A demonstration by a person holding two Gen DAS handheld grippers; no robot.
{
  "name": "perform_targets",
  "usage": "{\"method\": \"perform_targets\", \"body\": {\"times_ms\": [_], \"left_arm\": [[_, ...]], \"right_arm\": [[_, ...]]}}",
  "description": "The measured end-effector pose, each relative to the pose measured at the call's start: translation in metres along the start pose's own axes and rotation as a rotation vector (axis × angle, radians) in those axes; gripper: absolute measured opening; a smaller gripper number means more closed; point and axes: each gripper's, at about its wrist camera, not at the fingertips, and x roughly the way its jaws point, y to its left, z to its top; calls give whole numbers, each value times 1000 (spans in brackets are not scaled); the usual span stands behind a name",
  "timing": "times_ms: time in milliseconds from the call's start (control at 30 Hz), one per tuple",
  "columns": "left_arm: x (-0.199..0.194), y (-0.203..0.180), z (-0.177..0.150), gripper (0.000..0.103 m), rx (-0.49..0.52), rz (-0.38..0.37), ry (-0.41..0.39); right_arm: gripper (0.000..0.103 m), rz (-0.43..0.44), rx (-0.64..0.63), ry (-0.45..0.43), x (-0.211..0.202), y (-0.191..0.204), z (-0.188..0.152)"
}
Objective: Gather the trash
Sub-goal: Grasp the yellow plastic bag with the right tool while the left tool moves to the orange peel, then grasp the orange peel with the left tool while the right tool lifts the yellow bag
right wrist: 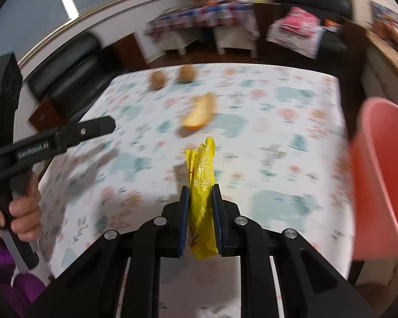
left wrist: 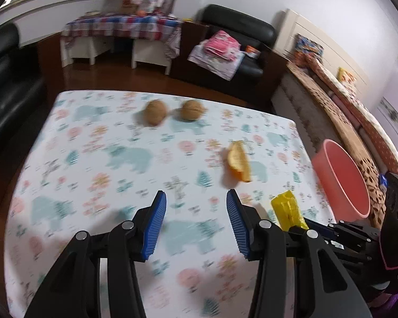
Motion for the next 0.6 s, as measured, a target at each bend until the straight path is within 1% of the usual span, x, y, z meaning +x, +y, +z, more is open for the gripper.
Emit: {"method": "perform_targets", "body": {"times_ms": [133,267,467,600], "left_arm": [[25,-26,10,47,35,-14,20],[49,-43,21,47,49,-11,45],[83,-59,34,47,71,39,75],[100,-63,33,47,75,74,106]], "right_arm": [[17,-55,72,-30,-8,-22,-3],[17,-87,96,-38,-7,-33,-7],[17,-83,103,-40,-7,-39,-8],[17,-75,118,-38,-6,-42,-8]]}}
